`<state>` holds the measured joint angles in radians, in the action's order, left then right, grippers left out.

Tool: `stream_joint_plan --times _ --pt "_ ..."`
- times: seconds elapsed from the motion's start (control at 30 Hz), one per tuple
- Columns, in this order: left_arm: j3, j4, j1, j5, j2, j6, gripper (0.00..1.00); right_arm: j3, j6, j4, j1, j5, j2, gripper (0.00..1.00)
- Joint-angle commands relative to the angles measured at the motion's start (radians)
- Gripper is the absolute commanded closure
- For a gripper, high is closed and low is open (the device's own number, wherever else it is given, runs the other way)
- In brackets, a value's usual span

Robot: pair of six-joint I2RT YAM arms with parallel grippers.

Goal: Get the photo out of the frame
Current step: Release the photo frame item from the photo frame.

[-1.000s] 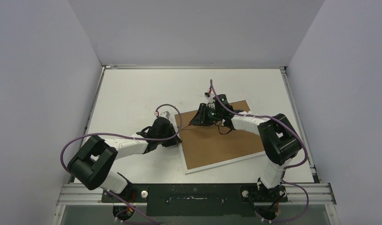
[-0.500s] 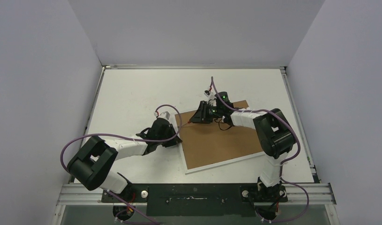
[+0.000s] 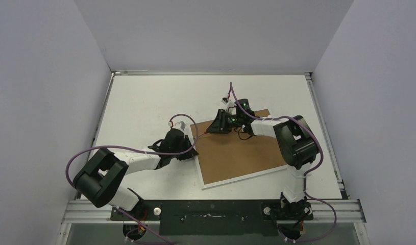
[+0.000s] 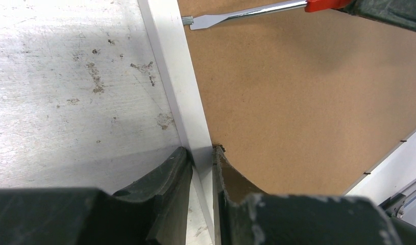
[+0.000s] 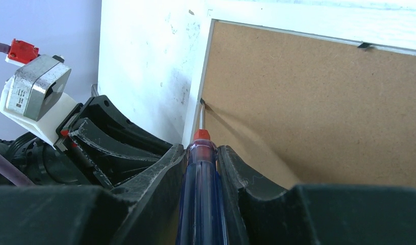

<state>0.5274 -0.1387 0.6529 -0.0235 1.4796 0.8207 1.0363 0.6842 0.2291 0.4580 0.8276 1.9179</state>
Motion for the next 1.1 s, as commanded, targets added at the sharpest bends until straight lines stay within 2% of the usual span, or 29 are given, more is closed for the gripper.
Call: stream_joint_plan --times 0.0,0.1,0.3,0.47,0.83,0.9,1.07 --pt "-0.091 0.185 0.009 0.037 0.098 -0.094 1.0 0.021 -0.038 0.08 0.023 0.043 0.043 1.0" --pt "-0.097 0.172 0.009 0.024 0.107 -0.098 1.0 0.024 -0.062 0.103 0.025 0.08 0.05 1.0" --pt "-0.112 0.152 0.01 0.012 0.128 -0.095 1.0 0.064 -0.185 0.038 0.025 0.113 0.045 1.0" --pt "-0.108 0.117 0.01 -0.006 0.148 -0.103 1.0 0.068 -0.106 0.182 0.021 0.155 0.094 1.0" --pt "-0.119 0.105 0.011 -0.002 0.125 -0.107 1.0 0.059 -0.058 0.301 0.012 0.233 0.108 1.0" --pt "-0.119 0.11 0.011 -0.002 0.116 -0.11 1.0 0.066 -0.122 0.244 0.013 0.22 0.082 1.0" --pt "-0.127 0.102 0.011 0.0 0.108 -0.107 1.0 0.17 -0.436 -0.19 0.039 0.102 0.05 1.0"
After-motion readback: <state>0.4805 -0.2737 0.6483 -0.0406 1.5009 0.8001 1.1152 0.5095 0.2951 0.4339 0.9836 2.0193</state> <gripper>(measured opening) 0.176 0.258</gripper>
